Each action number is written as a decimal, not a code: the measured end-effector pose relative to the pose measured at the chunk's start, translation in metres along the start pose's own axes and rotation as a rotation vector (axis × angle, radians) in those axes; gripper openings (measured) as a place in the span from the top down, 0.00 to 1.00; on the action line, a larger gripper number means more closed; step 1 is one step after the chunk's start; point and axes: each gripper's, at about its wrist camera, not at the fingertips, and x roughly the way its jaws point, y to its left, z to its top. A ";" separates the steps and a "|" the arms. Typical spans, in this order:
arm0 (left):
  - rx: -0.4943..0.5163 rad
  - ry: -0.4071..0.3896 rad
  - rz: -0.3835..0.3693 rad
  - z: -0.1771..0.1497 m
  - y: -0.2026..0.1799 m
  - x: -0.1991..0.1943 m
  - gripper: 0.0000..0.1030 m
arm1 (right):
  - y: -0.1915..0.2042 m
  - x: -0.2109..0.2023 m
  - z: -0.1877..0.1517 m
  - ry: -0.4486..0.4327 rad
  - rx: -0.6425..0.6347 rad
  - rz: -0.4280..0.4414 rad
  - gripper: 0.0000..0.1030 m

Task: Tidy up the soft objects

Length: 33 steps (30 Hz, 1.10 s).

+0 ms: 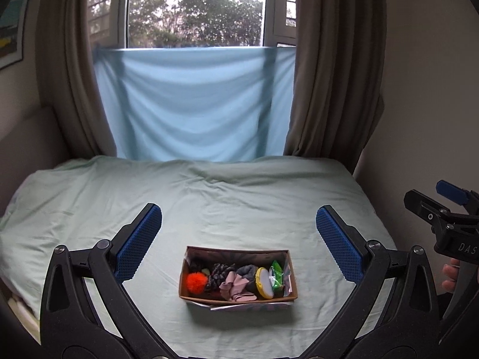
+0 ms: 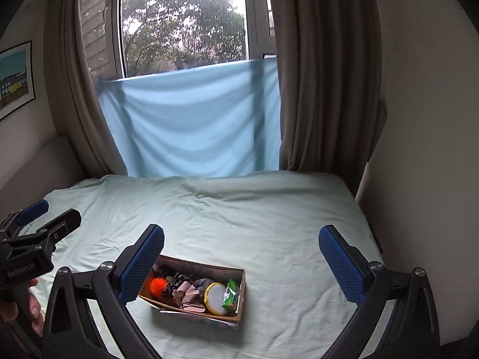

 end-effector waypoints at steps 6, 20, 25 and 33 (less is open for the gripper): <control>0.027 -0.032 0.017 -0.004 -0.012 -0.012 0.00 | -0.007 -0.011 -0.004 -0.031 -0.003 -0.031 0.00; 0.013 -0.070 0.003 -0.005 -0.017 -0.017 0.00 | -0.021 -0.014 0.001 -0.038 0.021 -0.079 0.00; 0.024 -0.069 0.002 -0.005 -0.022 -0.015 0.00 | -0.024 -0.013 0.001 -0.042 0.027 -0.084 0.00; 0.041 -0.068 0.004 -0.006 -0.027 -0.012 0.00 | -0.025 -0.011 0.001 -0.048 0.026 -0.086 0.00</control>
